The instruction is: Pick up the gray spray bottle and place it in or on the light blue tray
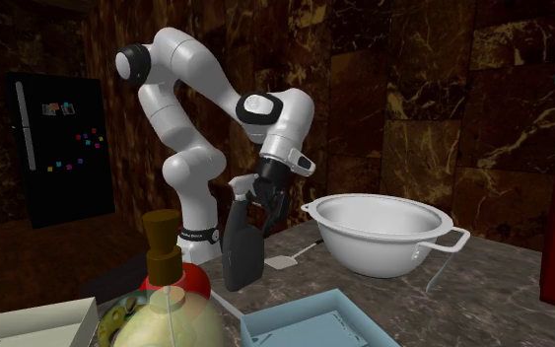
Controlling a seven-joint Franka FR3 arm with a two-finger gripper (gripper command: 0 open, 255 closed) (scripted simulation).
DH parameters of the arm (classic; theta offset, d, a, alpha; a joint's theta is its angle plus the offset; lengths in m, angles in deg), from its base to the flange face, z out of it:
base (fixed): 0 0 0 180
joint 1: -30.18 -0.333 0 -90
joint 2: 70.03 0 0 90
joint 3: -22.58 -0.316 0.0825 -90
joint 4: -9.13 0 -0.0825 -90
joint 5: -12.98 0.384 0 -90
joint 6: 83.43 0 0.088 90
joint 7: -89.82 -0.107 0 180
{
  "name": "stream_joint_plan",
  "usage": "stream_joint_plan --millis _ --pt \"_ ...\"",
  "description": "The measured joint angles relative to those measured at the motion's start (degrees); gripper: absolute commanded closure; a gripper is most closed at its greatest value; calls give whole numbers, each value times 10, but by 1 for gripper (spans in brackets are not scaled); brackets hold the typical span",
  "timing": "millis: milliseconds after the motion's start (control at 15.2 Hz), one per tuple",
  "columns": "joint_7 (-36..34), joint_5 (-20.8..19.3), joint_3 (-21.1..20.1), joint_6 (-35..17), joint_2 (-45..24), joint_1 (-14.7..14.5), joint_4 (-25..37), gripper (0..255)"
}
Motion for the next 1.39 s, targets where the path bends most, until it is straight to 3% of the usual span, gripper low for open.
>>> stream_joint_plan --millis 462,528,1386 --pt "-1 -9 7 -13 -5 4 -6 0" --pt "-1 -9 7 -13 -5 4 -6 255" --pt "8 -2 3 4 5 3 3 255"
